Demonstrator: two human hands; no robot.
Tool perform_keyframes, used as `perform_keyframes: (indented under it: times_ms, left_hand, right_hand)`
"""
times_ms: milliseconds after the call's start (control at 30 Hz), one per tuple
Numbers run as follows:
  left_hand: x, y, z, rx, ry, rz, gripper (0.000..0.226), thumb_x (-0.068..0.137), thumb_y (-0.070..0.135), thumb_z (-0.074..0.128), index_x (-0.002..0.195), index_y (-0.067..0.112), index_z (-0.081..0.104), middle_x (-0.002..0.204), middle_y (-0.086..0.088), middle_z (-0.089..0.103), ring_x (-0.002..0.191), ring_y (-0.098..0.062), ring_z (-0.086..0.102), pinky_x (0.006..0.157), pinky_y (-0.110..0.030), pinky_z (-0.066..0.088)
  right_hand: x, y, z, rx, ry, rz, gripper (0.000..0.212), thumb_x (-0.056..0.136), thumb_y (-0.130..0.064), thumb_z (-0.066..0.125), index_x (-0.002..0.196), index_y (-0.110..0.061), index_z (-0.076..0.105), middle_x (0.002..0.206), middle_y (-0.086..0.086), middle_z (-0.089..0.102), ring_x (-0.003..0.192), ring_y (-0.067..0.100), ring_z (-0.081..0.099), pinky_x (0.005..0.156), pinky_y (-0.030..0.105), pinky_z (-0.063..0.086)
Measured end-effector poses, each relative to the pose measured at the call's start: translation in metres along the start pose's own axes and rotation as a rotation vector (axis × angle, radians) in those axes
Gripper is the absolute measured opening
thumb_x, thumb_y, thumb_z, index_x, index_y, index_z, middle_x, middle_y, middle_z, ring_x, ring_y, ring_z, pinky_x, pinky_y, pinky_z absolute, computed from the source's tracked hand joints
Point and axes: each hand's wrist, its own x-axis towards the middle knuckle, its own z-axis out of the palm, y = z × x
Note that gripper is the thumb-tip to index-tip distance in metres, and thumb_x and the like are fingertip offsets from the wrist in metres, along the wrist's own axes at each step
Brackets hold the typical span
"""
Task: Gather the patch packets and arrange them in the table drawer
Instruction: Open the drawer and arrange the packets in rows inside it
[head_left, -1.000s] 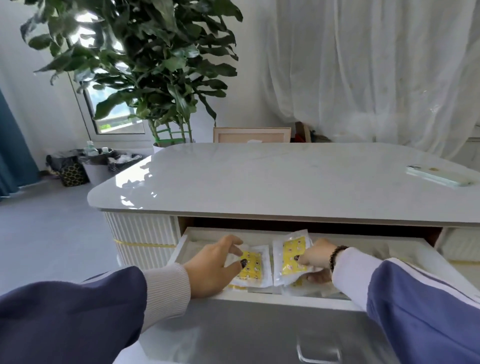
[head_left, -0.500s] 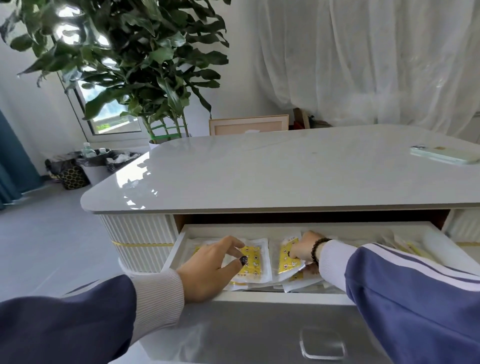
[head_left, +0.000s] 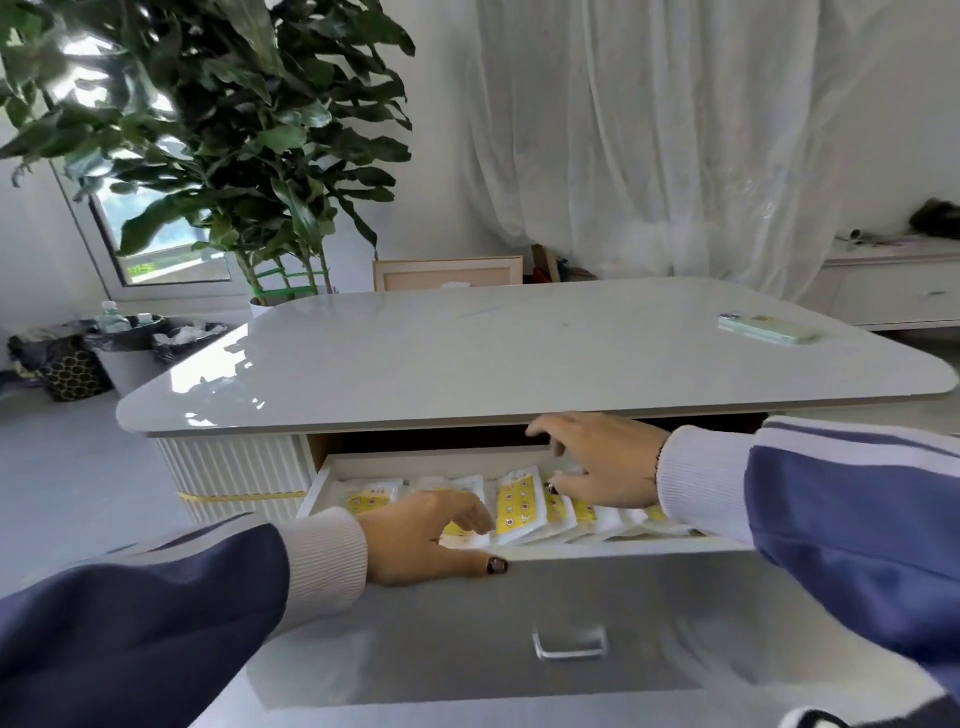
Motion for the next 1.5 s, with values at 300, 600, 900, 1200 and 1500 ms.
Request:
perform_keyframes:
  times_ms: [300,600,900,1200,1500]
  left_hand:
    - [0.011,0.028,0.004,0.039,-0.028,0.026,0.034,0.077,0.027,0.076,0.109,0.023,0.067,0.107,0.007,0.069,0.094,-0.004,0.062,0.089,-0.023,0.052]
    - [0.028,0.012,-0.003,0.123,0.157,0.011,0.045,0.068,0.041,0.08,0.11,0.033,0.065,0.094,0.024,0.057,0.091,0.002,0.055,0.084,-0.018,0.046]
    - [0.072,-0.007,-0.019,0.488,0.397,-0.045,0.107,0.065,0.06,0.074,0.149,0.03,0.016,0.157,0.002,0.007,0.144,-0.022,0.01,0.116,-0.039,0.013]
    - [0.112,-0.037,-0.026,0.498,0.384,-0.154,0.082,0.08,0.064,0.058,0.147,0.03,0.026,0.142,0.005,0.035,0.131,-0.02,0.033,0.114,-0.04,0.018]
    - [0.135,-0.066,-0.014,0.506,0.744,0.017,0.05,0.061,0.042,0.086,0.102,0.021,0.068,0.087,0.002,0.057,0.076,-0.024,0.055,0.07,-0.037,0.045]
  right_hand:
    - [-0.047,0.011,0.017,0.196,-0.121,-0.11,0.053,0.07,-0.029,0.081,0.119,-0.027,0.058,0.093,-0.018,0.058,0.083,0.007,0.059,0.073,0.014,0.045]
    - [-0.028,0.037,0.023,0.152,0.043,-0.087,0.05,0.073,-0.024,0.074,0.12,-0.027,0.058,0.113,-0.011,0.061,0.105,0.005,0.054,0.091,0.017,0.042]
    - [0.022,0.062,0.017,-0.02,0.155,0.024,0.104,0.07,-0.041,0.078,0.15,-0.022,0.014,0.155,-0.004,0.015,0.145,0.013,0.008,0.117,0.026,0.013]
    - [0.059,0.08,0.013,-0.219,0.143,0.139,0.052,0.081,-0.054,0.059,0.119,-0.019,0.05,0.115,-0.003,0.048,0.109,0.019,0.05,0.091,0.03,0.039]
    - [0.082,0.097,0.033,-0.379,0.431,-0.008,0.042,0.045,-0.035,0.089,0.062,-0.011,0.06,0.064,0.002,0.055,0.054,0.022,0.056,0.048,0.027,0.045]
